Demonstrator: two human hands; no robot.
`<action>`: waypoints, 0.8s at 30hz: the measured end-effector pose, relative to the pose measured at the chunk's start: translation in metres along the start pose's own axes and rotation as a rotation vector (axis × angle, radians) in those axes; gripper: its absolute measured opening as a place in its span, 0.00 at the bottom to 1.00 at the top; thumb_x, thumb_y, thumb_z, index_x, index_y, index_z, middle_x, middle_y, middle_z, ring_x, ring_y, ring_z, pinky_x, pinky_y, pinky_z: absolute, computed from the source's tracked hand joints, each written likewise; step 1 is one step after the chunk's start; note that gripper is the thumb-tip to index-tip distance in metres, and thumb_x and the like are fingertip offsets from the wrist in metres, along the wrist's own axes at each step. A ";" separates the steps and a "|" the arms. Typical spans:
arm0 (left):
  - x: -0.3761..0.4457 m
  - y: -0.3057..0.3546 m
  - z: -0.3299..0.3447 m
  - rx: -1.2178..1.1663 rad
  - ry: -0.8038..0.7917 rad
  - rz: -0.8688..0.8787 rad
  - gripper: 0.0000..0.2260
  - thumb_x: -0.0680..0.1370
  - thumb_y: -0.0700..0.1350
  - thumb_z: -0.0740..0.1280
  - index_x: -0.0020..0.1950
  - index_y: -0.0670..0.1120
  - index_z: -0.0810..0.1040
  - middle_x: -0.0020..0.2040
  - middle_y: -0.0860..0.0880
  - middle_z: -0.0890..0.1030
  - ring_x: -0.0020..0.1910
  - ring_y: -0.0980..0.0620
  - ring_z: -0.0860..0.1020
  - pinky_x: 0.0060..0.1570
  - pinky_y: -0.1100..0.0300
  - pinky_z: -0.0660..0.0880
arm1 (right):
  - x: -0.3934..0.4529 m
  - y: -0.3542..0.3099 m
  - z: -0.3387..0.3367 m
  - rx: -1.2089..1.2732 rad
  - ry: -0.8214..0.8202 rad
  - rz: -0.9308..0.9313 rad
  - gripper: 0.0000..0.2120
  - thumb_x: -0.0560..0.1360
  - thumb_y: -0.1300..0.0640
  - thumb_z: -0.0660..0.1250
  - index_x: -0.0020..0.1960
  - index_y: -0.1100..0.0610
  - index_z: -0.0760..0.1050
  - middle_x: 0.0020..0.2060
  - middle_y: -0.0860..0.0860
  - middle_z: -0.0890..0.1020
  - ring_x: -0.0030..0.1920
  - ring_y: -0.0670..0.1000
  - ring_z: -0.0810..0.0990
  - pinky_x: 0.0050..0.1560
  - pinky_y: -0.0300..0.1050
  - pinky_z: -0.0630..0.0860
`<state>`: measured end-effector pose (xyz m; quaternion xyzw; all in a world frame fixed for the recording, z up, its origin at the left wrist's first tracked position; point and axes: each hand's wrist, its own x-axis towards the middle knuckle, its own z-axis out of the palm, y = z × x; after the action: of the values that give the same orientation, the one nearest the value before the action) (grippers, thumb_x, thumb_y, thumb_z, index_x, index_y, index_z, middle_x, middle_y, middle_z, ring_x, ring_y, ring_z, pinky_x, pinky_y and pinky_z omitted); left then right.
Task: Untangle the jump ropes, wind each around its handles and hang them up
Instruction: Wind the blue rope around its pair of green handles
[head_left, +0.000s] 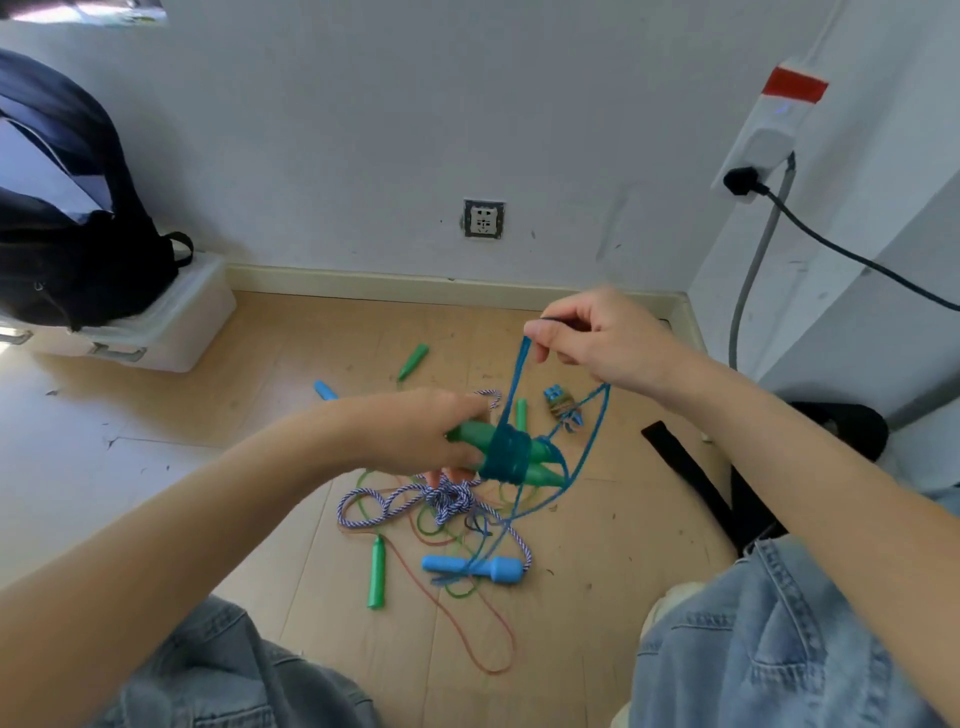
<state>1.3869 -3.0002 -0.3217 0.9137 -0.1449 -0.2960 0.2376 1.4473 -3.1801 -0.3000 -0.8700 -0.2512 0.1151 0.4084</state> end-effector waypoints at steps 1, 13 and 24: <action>-0.005 0.006 -0.003 -0.061 -0.022 0.083 0.02 0.79 0.41 0.62 0.47 0.46 0.69 0.40 0.52 0.80 0.32 0.54 0.77 0.38 0.62 0.75 | 0.001 0.003 -0.003 -0.014 0.022 0.023 0.13 0.76 0.56 0.65 0.33 0.57 0.77 0.19 0.44 0.65 0.19 0.43 0.61 0.21 0.30 0.58; -0.025 0.002 -0.041 -1.047 0.384 0.272 0.08 0.77 0.40 0.60 0.53 0.39 0.72 0.38 0.47 0.83 0.35 0.57 0.80 0.33 0.68 0.75 | -0.005 -0.002 0.009 0.284 -0.221 0.127 0.15 0.79 0.55 0.59 0.35 0.57 0.71 0.26 0.48 0.68 0.24 0.45 0.62 0.26 0.38 0.62; 0.008 0.007 -0.002 -0.039 0.448 -0.173 0.08 0.81 0.45 0.54 0.47 0.41 0.60 0.49 0.38 0.79 0.45 0.41 0.78 0.40 0.54 0.71 | -0.006 -0.007 0.022 0.028 -0.167 0.038 0.15 0.75 0.56 0.65 0.30 0.56 0.74 0.17 0.44 0.68 0.17 0.43 0.64 0.22 0.36 0.64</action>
<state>1.3936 -3.0087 -0.3204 0.9609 -0.0042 -0.1078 0.2551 1.4312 -3.1649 -0.3091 -0.8562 -0.2660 0.1987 0.3959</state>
